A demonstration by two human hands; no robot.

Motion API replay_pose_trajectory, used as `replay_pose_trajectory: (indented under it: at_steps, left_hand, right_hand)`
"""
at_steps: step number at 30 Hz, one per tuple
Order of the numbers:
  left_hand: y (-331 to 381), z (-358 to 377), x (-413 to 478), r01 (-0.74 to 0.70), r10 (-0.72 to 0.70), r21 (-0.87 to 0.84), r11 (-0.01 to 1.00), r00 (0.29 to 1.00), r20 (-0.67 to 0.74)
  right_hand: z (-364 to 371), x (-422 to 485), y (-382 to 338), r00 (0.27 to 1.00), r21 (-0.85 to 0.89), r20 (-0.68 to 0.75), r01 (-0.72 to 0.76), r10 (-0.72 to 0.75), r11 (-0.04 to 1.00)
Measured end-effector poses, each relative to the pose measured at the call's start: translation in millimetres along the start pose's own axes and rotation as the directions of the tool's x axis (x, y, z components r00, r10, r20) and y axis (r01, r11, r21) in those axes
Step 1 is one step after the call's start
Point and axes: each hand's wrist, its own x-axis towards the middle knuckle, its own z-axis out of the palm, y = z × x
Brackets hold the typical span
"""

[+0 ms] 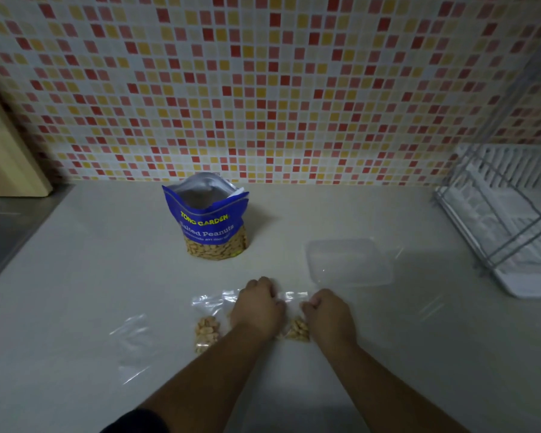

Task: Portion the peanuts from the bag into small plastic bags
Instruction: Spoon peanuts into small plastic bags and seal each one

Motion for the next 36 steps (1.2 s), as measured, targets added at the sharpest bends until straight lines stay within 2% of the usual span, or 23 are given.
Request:
replay_pose_trajectory:
  at_steps: [3,6,11,14,17,19,22,28,33,36]
  left_hand:
    - [0,1,0,0.008,-0.008,0.002,1.000,1.000,-0.011]
    - [-1,-8,-1,0.009,-0.013,-0.071,0.997,0.999,-0.052]
    - [-25,-51,-1,0.000,-0.026,-0.173,0.985,0.989,-0.148]
    - [-64,-87,0,0.061,-0.087,-0.145,0.988,0.980,-0.180]
    - [-113,-116,-1,0.180,-0.189,-0.067,0.981,0.965,-0.181]
    - [-145,-128,-6,0.259,-0.252,0.061,0.964,0.962,-0.102]
    - [-174,-133,-17,0.306,-0.315,0.224,0.925,0.949,0.004]
    - [-185,-130,-24,0.308,-0.319,0.233,0.922,0.948,0.008]
    - [-192,-129,-23,0.281,-0.280,0.107,0.954,0.960,-0.022]
    - [-198,-131,-26,0.225,-0.224,0.127,0.966,0.974,-0.018]
  right_hand:
    - [-1,0,1,1.000,0.001,0.002,0.002,-0.002,1.000]
    - [-4,-4,-4,0.998,0.026,-0.047,0.043,-0.042,0.999]
    - [-7,-13,-43,0.955,0.096,-0.104,0.289,-0.279,0.952]
    - [2,-17,-82,0.903,0.162,0.017,0.422,-0.430,0.892]
    - [18,-26,-115,0.839,0.189,0.191,0.478,-0.510,0.858]
    - [31,-34,-130,0.803,0.176,0.277,0.497,-0.527,0.850]
    - [55,-44,-142,0.772,0.118,0.356,0.522,-0.527,0.845]
    - [92,-58,-151,0.715,0.025,0.437,0.596,-0.545,0.803]
    - [114,-60,-158,0.711,-0.027,0.454,0.613,-0.537,0.790]
    - [120,-62,-162,0.713,-0.084,0.453,0.633,-0.536,0.770]
